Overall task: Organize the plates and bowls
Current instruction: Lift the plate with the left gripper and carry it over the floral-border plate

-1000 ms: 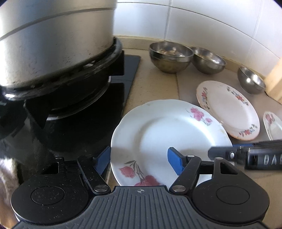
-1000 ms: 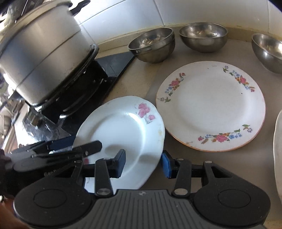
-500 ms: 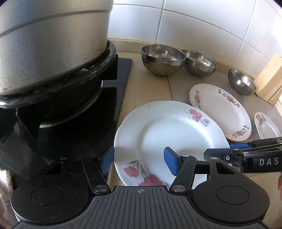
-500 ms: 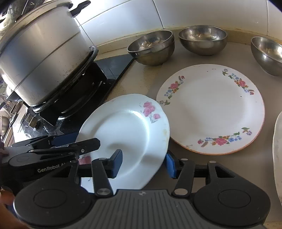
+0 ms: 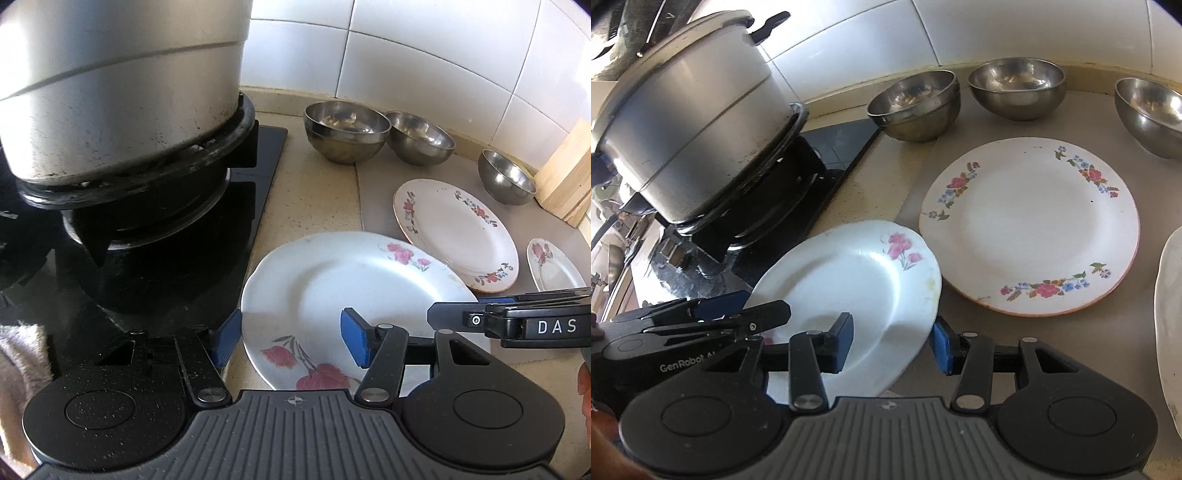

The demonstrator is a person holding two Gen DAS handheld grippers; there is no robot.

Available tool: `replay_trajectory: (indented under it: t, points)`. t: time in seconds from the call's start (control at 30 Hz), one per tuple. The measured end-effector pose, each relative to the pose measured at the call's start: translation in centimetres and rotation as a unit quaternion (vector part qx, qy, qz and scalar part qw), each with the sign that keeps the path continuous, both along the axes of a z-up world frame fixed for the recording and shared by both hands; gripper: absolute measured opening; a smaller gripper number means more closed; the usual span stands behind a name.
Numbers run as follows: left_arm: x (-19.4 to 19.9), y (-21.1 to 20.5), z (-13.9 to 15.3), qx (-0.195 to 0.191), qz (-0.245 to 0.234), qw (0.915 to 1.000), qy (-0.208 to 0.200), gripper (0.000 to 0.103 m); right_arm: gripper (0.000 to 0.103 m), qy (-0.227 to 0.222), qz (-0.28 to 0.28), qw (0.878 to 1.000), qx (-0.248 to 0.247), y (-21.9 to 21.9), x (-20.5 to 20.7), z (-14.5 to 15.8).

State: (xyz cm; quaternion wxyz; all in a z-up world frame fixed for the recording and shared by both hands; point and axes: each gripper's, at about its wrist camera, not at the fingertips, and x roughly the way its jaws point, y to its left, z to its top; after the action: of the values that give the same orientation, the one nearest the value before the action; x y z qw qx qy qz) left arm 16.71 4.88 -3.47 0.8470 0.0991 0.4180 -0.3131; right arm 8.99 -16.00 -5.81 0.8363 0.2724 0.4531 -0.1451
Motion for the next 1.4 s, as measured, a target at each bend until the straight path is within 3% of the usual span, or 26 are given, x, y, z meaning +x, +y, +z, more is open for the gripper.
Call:
replay_trajectory:
  t: [0.23, 0.4, 0.5, 0.57, 0.63, 0.77, 0.9, 0.97, 1.17, 1.4]
  points:
    - [-1.0, 0.6, 0.1, 0.005, 0.008, 0.9999, -0.005, 0.058, 0.025, -0.008, 0.018, 1.000, 0.001, 0.6, -0.4, 0.2]
    - [-1.0, 0.4, -1.5, 0.009, 0.005, 0.9997, 0.024, 0.058, 0.025, 0.008, -0.003, 1.000, 0.030, -0.4, -0.6, -0.9]
    - [-1.0, 0.4, -1.7, 0.001, 0.004, 0.9999, 0.016, 0.059, 0.026, 0.004, -0.002, 1.000, 0.029, -0.9, -0.3, -1.1]
    - [-0.9, 0.5, -1.9, -0.004, -0.005, 0.9999, 0.014, 0.062, 0.030, 0.005, 0.001, 1.000, 0.024, -0.9, 0.0, -1.1]
    - [-0.7, 0.2, -2.5, 0.002, -0.014, 0.9997, 0.017, 0.064, 0.041, -0.003, 0.009, 1.000, 0.023, -0.7, 0.1, -1.2]
    - [-0.3, 0.0, -2.7, -0.009, -0.012, 0.9997, 0.021, 0.066, 0.044, -0.006, 0.016, 1.000, 0.012, -0.2, 0.2, -1.3]
    - [0.3, -0.2, -2.7, -0.004, -0.002, 0.9999, 0.016, 0.062, 0.020, 0.009, 0.019, 1.000, -0.013, -0.3, 0.5, -1.1]
    - [0.3, -0.1, -2.6, -0.002, 0.003, 0.9998, 0.018, 0.059, 0.014, 0.014, 0.024, 0.999, -0.021, -0.4, 0.5, -1.1]
    - [-0.4, -0.3, -1.8, 0.011, 0.007, 0.9999, 0.003, 0.058, 0.011, 0.015, 0.023, 0.999, -0.019, -0.4, 0.2, -0.9]
    - [-0.6, 0.4, 0.1, -0.001, 0.021, 0.9996, -0.018, 0.058, 0.011, -0.014, 0.032, 0.999, -0.026, 0.3, 0.0, 0.7]
